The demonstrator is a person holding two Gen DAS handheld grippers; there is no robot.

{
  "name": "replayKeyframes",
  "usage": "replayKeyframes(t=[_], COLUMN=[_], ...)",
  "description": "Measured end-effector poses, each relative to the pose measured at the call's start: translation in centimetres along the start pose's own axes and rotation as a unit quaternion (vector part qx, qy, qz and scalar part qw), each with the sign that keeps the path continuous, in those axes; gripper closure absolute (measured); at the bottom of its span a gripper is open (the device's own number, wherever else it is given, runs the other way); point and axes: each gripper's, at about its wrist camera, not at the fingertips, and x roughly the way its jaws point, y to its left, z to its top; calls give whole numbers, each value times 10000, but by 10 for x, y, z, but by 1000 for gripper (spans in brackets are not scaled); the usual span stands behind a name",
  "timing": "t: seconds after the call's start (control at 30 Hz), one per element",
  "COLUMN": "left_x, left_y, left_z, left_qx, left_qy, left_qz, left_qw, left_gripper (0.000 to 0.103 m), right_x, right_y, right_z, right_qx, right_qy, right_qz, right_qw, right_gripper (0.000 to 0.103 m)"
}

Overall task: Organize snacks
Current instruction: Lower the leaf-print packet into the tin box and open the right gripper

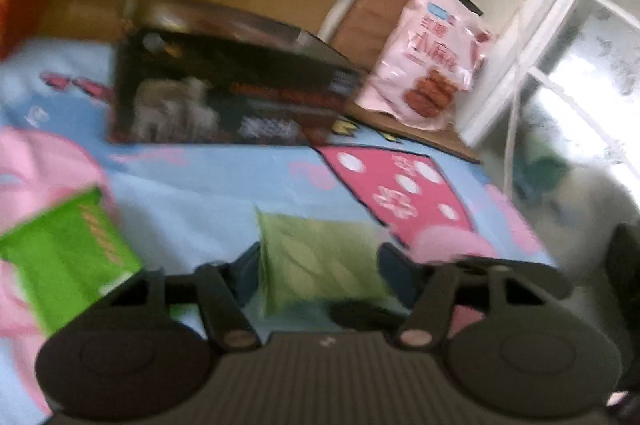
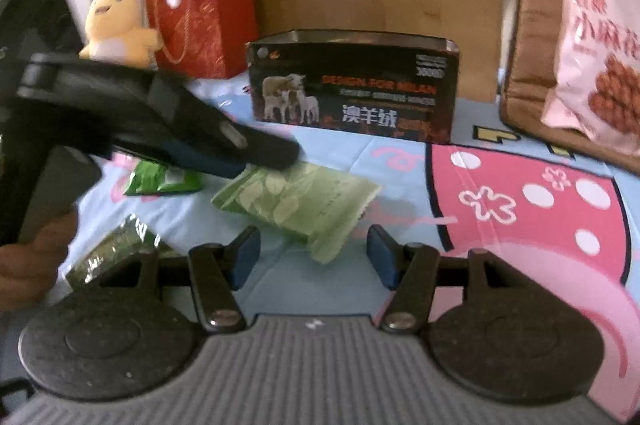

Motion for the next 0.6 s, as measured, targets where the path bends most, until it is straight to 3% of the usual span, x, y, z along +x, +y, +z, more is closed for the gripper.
replayKeyframes(t=[0.03,0.2,0.3,0.4,0.47,0.5,0.53,0.57,0.6], left_x=[-2,-29,-38,-37,-28,-23,-18,-16,-19], left_y=[-2,-1,-2,1,7,12,17,24,30], left_z=[3,40,67,96,113,120,125,129,129], left_qx=[37,-16,81,172,236,255,235,137,12], left_qy=[-55,-641,-945,-1234,-1324,-1307,-1269,-1209,-1194], left_qz=[53,-259,-223,89,435,625,858,1022,1013], left_qw=[10000,9976,9952,9922,9900,9891,9879,9873,9877], left_gripper=[43,42,38,27,10,8,8,10,10], right_x=[1,-8,-13,-3,13,25,40,51,62], right_y=[1,-2,-4,-6,-10,-12,-14,-15,-17], right_z=[2,22,48,78,99,108,118,124,128], right_qx=[-28,8,-117,-223,-237,-206,-178,-171,-128], right_qy=[-8,-545,-1002,-1234,-1339,-1334,-1260,-1130,-1041], right_qz=[-3,-8,-21,9,83,124,221,313,282], right_qw=[10000,9985,9949,9921,9907,9908,9916,9930,9941], right_gripper=[74,74,74,74,72,71,68,54,49])
